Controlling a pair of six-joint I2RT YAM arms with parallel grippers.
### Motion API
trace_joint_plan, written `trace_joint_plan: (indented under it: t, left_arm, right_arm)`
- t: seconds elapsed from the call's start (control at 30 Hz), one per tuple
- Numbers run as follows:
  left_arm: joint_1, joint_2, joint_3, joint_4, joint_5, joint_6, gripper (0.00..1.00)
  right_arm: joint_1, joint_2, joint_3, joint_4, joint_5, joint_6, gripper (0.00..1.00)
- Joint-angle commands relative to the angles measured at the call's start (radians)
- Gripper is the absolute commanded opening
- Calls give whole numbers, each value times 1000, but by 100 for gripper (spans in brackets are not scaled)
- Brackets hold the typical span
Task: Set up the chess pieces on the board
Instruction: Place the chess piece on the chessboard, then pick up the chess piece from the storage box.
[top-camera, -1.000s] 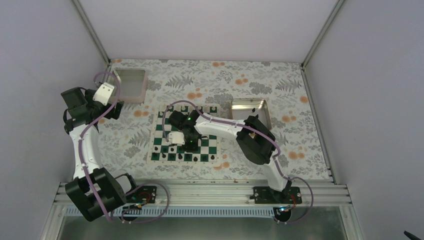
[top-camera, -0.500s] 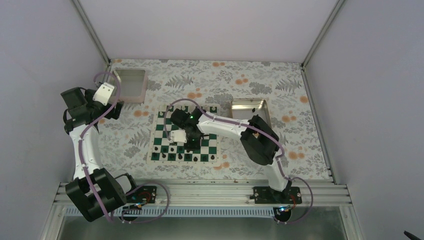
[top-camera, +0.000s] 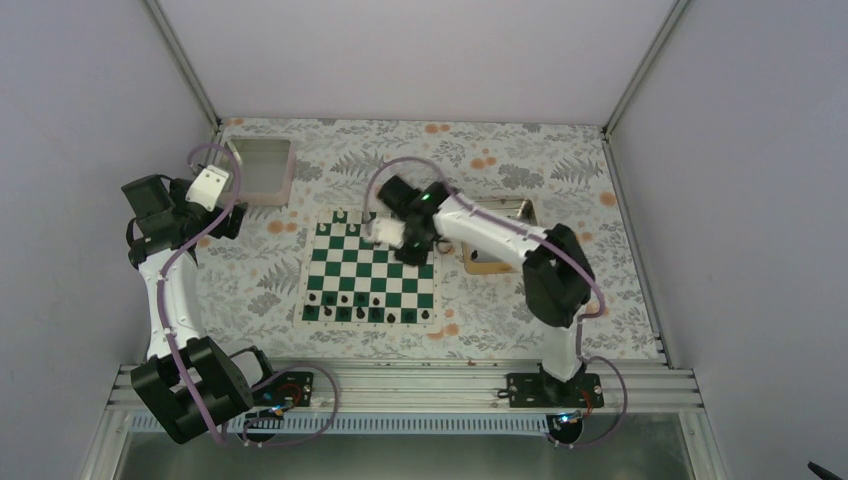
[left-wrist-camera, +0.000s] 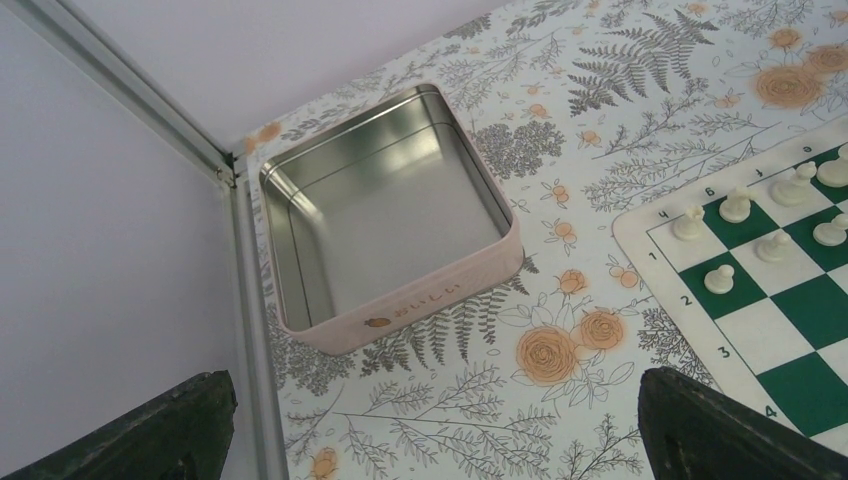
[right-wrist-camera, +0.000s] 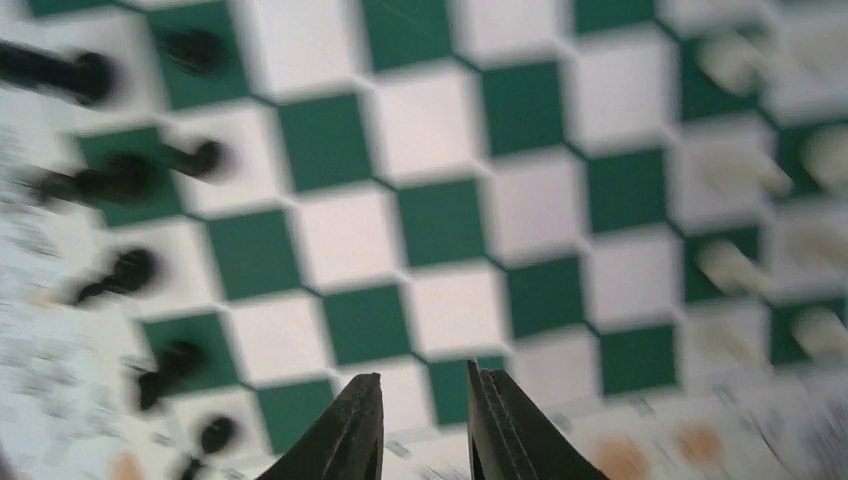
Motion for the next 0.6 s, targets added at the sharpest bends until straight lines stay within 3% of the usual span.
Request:
trace_joint_plan:
  t: [0.0, 0.3, 0.57]
  left_arm:
    - [7, -20, 29, -4, 18, 6, 100]
    - [6, 4, 34, 16, 30, -12, 100]
    - [6, 5, 32, 20, 26, -5, 100]
  right_arm:
    - [-246, -93, -52, -20, 77, -17, 25]
    - [-620, -68, -122, 28, 144, -68, 30]
    - [-715, 26, -101, 129, 133, -59, 30]
